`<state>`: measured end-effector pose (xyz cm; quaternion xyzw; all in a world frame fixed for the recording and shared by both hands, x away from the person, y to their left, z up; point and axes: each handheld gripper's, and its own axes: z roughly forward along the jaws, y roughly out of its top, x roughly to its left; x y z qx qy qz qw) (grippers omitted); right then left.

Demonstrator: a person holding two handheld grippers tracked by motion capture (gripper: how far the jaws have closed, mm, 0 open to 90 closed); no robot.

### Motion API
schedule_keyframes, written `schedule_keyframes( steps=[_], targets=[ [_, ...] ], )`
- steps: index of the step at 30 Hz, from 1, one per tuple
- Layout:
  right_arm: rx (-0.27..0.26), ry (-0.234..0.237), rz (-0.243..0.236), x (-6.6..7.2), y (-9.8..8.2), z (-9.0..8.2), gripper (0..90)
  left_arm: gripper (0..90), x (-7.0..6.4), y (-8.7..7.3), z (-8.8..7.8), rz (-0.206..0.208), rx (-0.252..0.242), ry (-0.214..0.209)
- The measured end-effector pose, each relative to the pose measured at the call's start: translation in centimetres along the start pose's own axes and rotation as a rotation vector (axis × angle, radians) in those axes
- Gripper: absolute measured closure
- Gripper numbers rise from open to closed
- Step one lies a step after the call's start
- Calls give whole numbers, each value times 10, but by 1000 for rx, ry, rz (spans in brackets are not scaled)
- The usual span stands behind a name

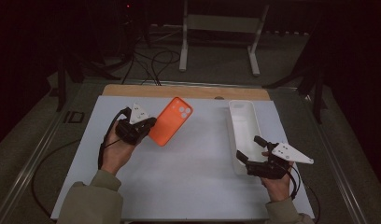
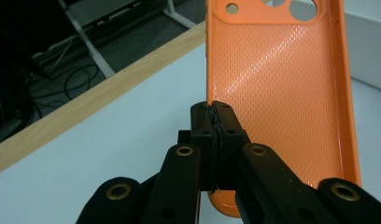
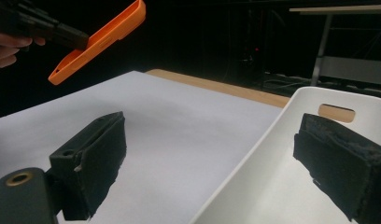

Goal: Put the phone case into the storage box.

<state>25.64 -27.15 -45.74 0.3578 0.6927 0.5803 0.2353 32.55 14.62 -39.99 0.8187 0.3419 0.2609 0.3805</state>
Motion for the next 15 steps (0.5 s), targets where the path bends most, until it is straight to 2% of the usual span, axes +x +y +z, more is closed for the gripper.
schedule_keyframes(
  steps=[10, 15],
  targets=[
    [19, 27, 4, 1, 5, 7, 87, 900, -9, 7, 0, 24, -22, 3],
    [23, 34, 21, 2, 8, 12, 87, 900, -13, 10, 0, 35, -35, -2]
  ],
)
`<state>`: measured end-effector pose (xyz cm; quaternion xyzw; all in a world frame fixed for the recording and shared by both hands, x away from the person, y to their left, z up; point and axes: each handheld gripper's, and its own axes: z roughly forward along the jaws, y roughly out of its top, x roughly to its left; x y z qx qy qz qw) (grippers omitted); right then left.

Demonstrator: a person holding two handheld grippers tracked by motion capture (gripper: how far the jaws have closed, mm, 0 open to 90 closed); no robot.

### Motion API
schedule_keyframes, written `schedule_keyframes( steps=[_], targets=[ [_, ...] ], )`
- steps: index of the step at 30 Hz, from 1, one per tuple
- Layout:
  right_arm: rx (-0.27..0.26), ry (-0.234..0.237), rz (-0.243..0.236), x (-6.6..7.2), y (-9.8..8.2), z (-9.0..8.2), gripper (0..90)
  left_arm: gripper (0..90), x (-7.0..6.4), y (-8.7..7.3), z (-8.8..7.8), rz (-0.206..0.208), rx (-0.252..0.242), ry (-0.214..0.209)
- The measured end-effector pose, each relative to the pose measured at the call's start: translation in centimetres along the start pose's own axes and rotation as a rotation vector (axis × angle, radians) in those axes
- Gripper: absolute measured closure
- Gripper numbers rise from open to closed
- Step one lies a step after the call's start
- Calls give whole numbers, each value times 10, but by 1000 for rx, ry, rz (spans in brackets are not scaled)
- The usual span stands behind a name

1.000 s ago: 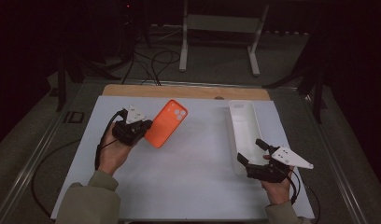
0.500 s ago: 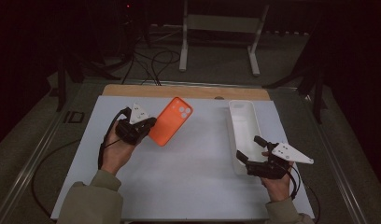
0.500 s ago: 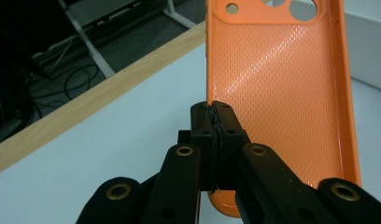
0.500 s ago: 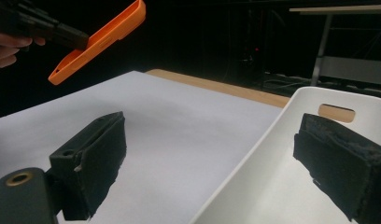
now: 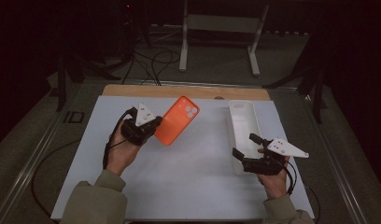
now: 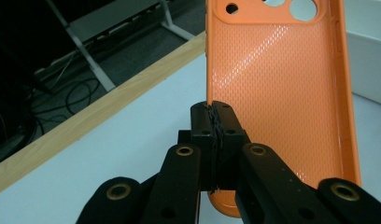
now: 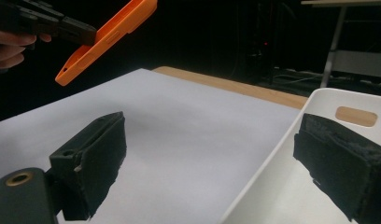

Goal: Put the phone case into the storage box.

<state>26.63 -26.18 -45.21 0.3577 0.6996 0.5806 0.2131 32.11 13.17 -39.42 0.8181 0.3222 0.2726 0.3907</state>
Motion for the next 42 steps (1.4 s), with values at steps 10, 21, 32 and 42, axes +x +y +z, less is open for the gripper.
schedule_keyframes(
  steps=[10, 21, 32, 42],
  targets=[
    [7, 14, 8, 4, 8, 10, 87, 900, -11, 5, 6, 19, -16, -15],
    [-1, 41, 28, 6, 15, 20, 87, 900, -20, 9, 9, 29, -36, -25],
    [-6, 75, 9, 14, 22, 31, 92, 900, -34, 15, 15, 57, -46, -55],
    [1, 112, 24, 23, 28, 44, 92, 900, -45, 18, 17, 85, -53, -78]
  ],
)
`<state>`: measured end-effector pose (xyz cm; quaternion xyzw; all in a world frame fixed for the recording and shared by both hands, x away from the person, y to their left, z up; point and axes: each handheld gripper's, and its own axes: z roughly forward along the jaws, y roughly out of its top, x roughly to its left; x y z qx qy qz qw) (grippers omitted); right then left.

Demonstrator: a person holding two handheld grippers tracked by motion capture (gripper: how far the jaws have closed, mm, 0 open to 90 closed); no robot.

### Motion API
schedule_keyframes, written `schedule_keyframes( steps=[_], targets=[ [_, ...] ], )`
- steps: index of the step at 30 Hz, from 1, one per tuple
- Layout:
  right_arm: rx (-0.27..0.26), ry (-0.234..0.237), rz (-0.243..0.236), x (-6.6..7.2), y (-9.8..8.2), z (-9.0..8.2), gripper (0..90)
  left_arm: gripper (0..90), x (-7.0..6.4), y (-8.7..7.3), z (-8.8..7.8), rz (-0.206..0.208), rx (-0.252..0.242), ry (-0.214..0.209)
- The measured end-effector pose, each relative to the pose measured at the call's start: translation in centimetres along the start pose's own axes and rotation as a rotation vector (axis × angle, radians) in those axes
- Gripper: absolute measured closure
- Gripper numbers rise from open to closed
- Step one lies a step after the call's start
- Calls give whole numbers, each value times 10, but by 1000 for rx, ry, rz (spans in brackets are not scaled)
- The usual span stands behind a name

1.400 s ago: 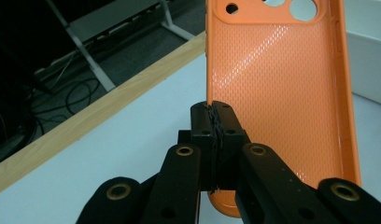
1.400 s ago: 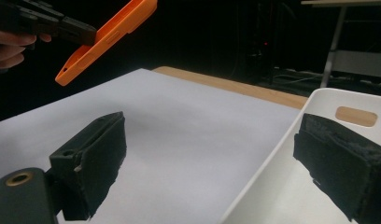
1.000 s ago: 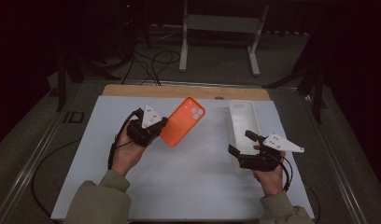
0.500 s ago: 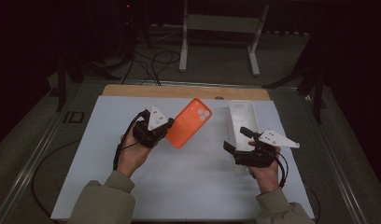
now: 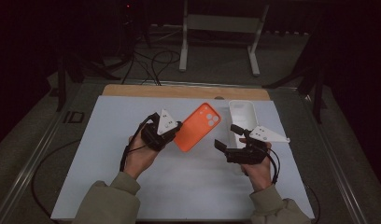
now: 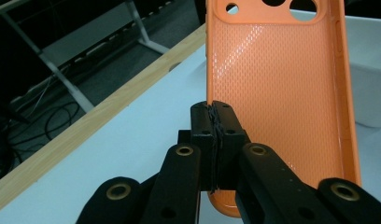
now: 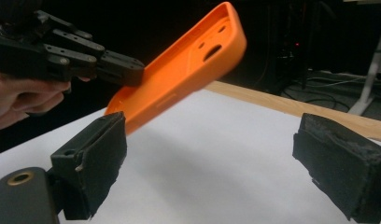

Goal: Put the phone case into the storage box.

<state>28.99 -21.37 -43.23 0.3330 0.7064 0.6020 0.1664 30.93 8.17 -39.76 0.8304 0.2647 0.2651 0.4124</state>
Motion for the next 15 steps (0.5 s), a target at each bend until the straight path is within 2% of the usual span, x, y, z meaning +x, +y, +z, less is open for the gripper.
schedule_keyframes(
  steps=[6, 15],
  targets=[
    [9, 26, 37, 3, 4, 7, 91, 900, -6, 0, 1, 9, -9, -12],
    [22, 55, 64, 7, 6, 16, 96, 900, -15, 1, 2, 19, -31, -32]
  ],
)
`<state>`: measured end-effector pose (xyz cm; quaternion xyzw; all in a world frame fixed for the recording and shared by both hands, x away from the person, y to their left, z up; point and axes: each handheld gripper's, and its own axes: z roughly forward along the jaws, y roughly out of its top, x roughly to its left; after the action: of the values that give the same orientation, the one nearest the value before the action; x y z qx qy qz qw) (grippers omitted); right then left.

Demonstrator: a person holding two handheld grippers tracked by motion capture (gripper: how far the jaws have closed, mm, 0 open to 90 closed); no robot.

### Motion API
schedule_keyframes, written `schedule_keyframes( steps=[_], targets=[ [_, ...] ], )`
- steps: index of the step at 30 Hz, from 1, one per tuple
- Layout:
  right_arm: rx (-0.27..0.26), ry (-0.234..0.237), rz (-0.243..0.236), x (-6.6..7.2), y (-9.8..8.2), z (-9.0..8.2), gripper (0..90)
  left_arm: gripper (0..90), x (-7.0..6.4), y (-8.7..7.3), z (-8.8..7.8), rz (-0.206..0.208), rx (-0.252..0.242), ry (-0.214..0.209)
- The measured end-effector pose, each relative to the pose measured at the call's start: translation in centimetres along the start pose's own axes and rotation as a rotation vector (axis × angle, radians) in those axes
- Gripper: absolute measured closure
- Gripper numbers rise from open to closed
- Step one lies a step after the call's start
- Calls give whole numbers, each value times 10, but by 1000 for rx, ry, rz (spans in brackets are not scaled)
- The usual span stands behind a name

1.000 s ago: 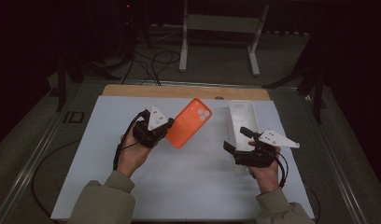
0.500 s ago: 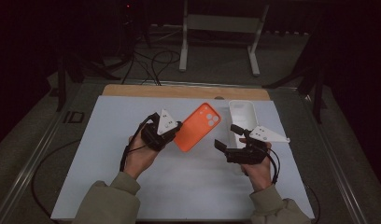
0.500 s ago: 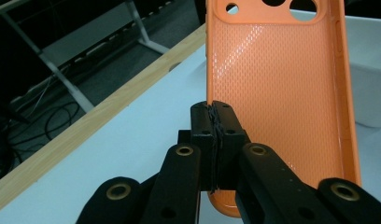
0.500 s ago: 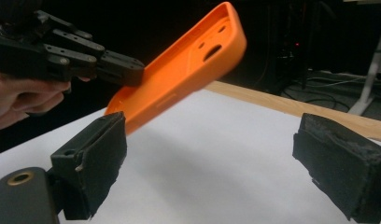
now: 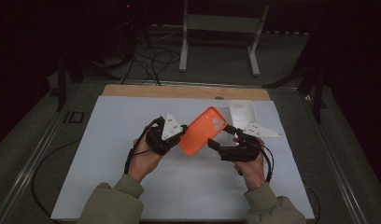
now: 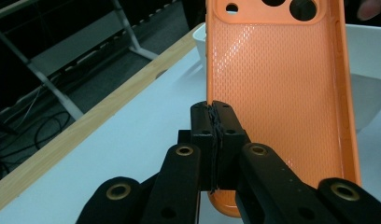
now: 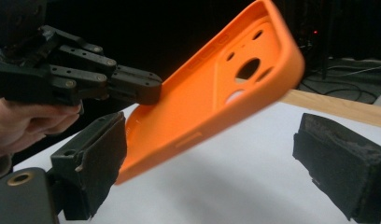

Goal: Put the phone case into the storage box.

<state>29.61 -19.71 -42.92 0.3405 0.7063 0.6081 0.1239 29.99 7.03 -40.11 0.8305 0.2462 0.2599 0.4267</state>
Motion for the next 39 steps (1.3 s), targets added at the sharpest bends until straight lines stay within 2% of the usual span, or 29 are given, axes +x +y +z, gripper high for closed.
schedule_keyframes(
  steps=[3, 6, 7, 8, 9, 10, 11, 12, 13, 14, 15, 18, 19, 20, 22, 23, 24, 25, 28, 29, 32, 39],
  targets=[
    [-5, 31, 13, 1, 0, 2, 134, 900, -6, 0, -1, 5, -16, -9],
    [2, 41, 23, 3, 1, 3, 159, 900, -9, 1, -1, 8, -24, -17],
    [6, 55, 39, 3, 1, 4, 218, 900, -11, 2, -1, 14, -31, -21],
    [6, 55, 39, 3, 1, 4, 218, 900, -11, 2, -1, 14, -31, -21],
    [7, 69, 65, 4, 2, 6, 292, 900, -12, 2, 0, 16, -32, -24],
    [7, 69, 65, 4, 2, 6, 292, 900, -12, 2, 0, 16, -32, -24],
    [16, 72, 83, 4, 3, 7, 393, 900, -12, 2, -1, 12, -39, -28],
    [16, 72, 83, 4, 3, 7, 393, 900, -12, 2, -1, 12, -39, -28],
    [26, 74, 83, 5, 3, 7, 440, 900, -12, 2, -1, 7, -43, -34],
    [28, 82, 82, 6, 3, 7, 486, 900, -12, 1, -1, 8, -47, -39],
    [30, 92, 88, 7, 3, 7, 580, 899, -13, 1, -1, 8, -54, -39],
    [27, 97, 97, 8, 4, 7, 626, 900, -13, 0, 0, 5, -57, -40],
    [41, 98, 121, 7, 4, 7, 650, 900, -14, -1, 1, 7, -52, -41],
    [41, 98, 121, 7, 4, 7, 650, 900, -14, -1, 1, 7, -52, -41],
    [49, 118, 154, 6, 4, 7, 680, 899, -15, -2, 1, 9, -49, -43],
    [60, 117, 163, 5, 4, 7, 743, 895, -16, -4, 2, 12, -47, -45],
    [60, 117, 163, 5, 4, 7, 743, 896, -16, -4, 2, 12, -47, -45],
    [70, 122, 175, 5, 4, 8, 800, 895, -16, -5, 3, 9, -46, -48],
    [77, 116, 172, 7, 4, 8, 822, 892, -16, -6, 3, 5, -45, -54],
    [81, 92, 163, 8, 5, 8, 847, 889, -17, -6, 3, 9, -43, -60],
    [75, 95, 169, 8, 5, 7, 864, 885, -18, -6, 4, 11, -39, -61],
    [80, 81, 148, 11, 6, 7, 868, 872, -16, -6, 4, -4, -31, -73]
  ],
)
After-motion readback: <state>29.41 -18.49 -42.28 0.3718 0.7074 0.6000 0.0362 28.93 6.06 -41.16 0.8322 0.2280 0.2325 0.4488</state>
